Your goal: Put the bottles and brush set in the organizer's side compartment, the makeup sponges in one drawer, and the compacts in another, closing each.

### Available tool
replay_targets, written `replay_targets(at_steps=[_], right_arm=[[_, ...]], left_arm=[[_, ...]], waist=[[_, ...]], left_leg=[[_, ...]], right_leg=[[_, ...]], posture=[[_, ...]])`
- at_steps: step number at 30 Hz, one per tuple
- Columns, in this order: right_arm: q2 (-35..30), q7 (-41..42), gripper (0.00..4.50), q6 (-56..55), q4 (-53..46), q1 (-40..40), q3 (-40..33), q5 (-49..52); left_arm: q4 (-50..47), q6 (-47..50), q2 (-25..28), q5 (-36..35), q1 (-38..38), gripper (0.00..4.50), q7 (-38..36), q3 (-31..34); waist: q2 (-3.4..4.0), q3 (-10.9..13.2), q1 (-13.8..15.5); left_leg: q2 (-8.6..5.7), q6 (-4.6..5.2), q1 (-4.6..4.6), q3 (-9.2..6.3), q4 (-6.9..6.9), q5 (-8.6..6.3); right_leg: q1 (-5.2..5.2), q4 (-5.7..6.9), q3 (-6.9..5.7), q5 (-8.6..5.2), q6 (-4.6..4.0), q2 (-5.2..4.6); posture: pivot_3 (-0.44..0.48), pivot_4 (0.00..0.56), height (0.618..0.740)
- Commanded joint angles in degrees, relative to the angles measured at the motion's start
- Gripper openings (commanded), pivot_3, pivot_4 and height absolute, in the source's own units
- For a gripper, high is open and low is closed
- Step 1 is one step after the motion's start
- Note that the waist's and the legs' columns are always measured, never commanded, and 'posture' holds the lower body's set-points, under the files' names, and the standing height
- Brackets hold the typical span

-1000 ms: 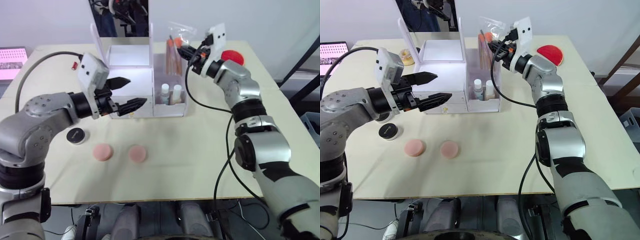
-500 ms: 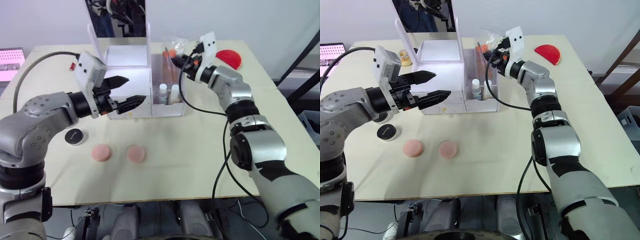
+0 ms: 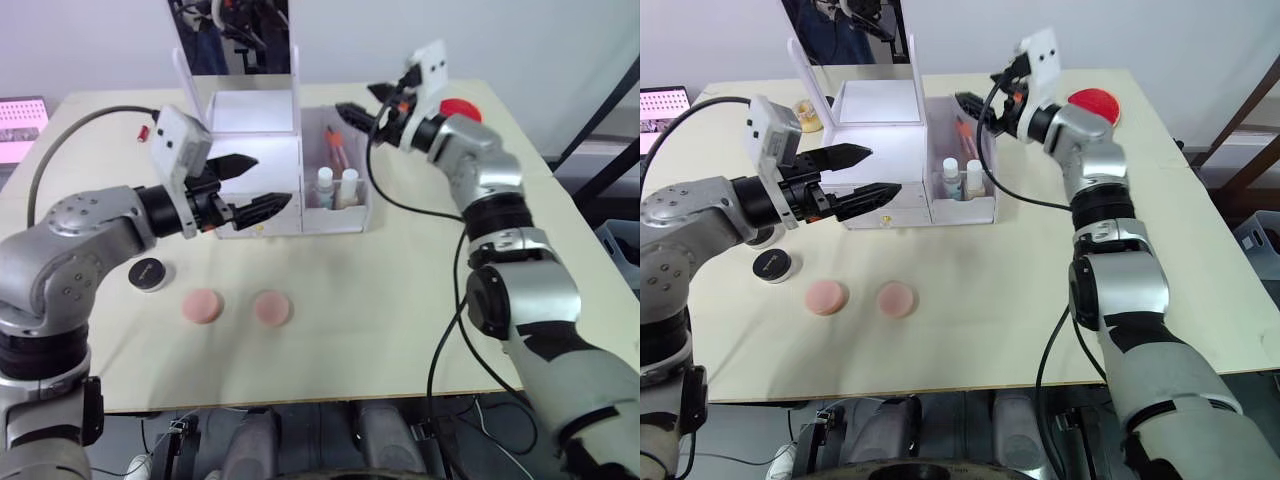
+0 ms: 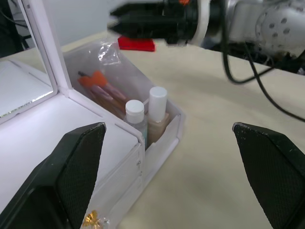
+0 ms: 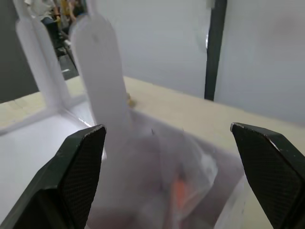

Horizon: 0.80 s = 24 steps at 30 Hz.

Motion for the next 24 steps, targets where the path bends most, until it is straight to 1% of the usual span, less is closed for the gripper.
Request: replay_targets(at_steps=[1,3,5,7,8,11,13,16,18,21,24], right_arm=[[-4.5,-0.8,4.44,15.7,-27.3,8.4,-1.5,7.8],[-8.0,-2.2,4.44,24.9,-40.6,14.7,-3.1,13.0],[-10.5,-3.6,4.44,31.1,-49.1,19.3,-5.1,17.3],[-13.5,-4.3,4.44,36.4,-57.2,25.2,-8.3,22.2],[-15.1,-4.0,4.44,38.7,-61.3,29.0,-10.8,25.3],[-19.7,-2.6,4.44,41.4,-69.5,40.8,-18.4,31.3],[-22.4,-1.3,4.44,41.4,-72.5,48.4,-22.5,32.6],[-24.6,0.2,4.44,39.9,-75.5,58.7,-28.5,33.4],[-25.3,0.5,4.44,38.7,-76.4,63.4,-31.3,33.5],[-26.2,0.5,4.44,36.0,-77.4,70.8,-34.5,29.9],[-27.1,0.1,4.44,34.3,-76.3,75.4,-36.8,27.7]], left_arm=[[1.2,-4.4,2.1,1.5,2.0,4.5,-3.4,2.9],[3.0,-6.7,3.4,2.6,4.0,4.5,-5.5,3.9],[4.4,-8.8,4.6,3.6,5.9,4.5,-7.7,4.5],[6.1,-10.9,6.4,4.3,8.5,4.5,-11.1,5.8],[7.6,-11.7,7.2,4.3,9.7,4.5,-12.5,6.9],[13.4,-15.5,10.1,6.6,12.8,4.5,-16.5,9.6],[18.0,-18.9,11.9,9.2,14.4,4.5,-18.8,10.4],[25.8,-23.5,14.1,12.2,15.9,4.5,-22.4,11.4],[30.2,-26.3,14.8,13.8,15.8,4.5,-23.8,11.6],[38.3,-30.5,15.7,16.2,14.9,4.5,-26.2,11.6],[44.5,-34.0,16.3,18.6,13.6,4.5,-28.0,10.3]], waist=[[-0.01,0.0,0.4],[-0.01,0.0,0.8],[0.0,0.0,1.1],[-0.01,0.0,1.2],[-0.01,0.0,1.3],[-0.04,0.0,1.6],[-0.06,0.0,1.8],[-0.08,0.0,2.2],[-0.08,0.0,2.2],[-0.11,0.0,2.7],[-0.16,0.0,2.9]], left_leg=[[0.0,0.0,-0.02,0.0,-0.03,0.0],[0.0,0.06,-0.02,-0.01,-0.04,-0.04],[0.0,0.09,-0.01,0.0,-0.02,-0.06],[0.0,0.1,0.01,0.02,0.02,-0.06],[0.0,0.1,0.0,0.02,0.03,-0.06],[0.0,0.1,0.03,0.02,0.13,-0.06],[0.0,0.1,0.02,0.05,0.21,-0.06],[0.0,0.1,0.1,0.07,0.24,-0.06],[0.01,0.1,0.16,0.1,0.23,-0.06],[0.02,0.1,0.16,0.1,0.25,-0.06],[0.01,0.1,0.13,0.11,0.24,-0.06]], right_leg=[[0.0,-0.02,-0.01,0.0,0.01,0.0],[0.0,-0.04,-0.02,-0.03,0.03,0.0],[0.0,-0.03,-0.01,-0.03,0.02,-0.01],[0.0,-0.04,0.0,-0.05,-0.02,-0.01],[0.01,-0.04,0.0,-0.15,-0.2,0.0],[0.11,-0.04,0.0,-0.18,-0.24,0.0],[0.13,-0.08,0.0,-0.16,-0.29,-0.02],[0.21,-0.09,0.0,-0.18,-0.25,-0.02],[0.2,-0.07,0.0,-0.21,-0.21,-0.02],[0.19,-0.06,0.0,-0.18,-0.23,-0.02],[0.19,-0.11,0.0,-0.18,-0.23,-0.03]], posture=[[0.0,0.15,0.74],[0.0,0.15,0.74],[0.0,0.15,0.74],[0.0,0.15,0.74],[0.0,0.15,0.74],[0.0,0.15,0.74],[0.0,0.15,0.74],[0.0,0.15,0.74],[0.0,0.15,0.74],[0.0,0.15,0.74],[0.0,0.15,0.74]])
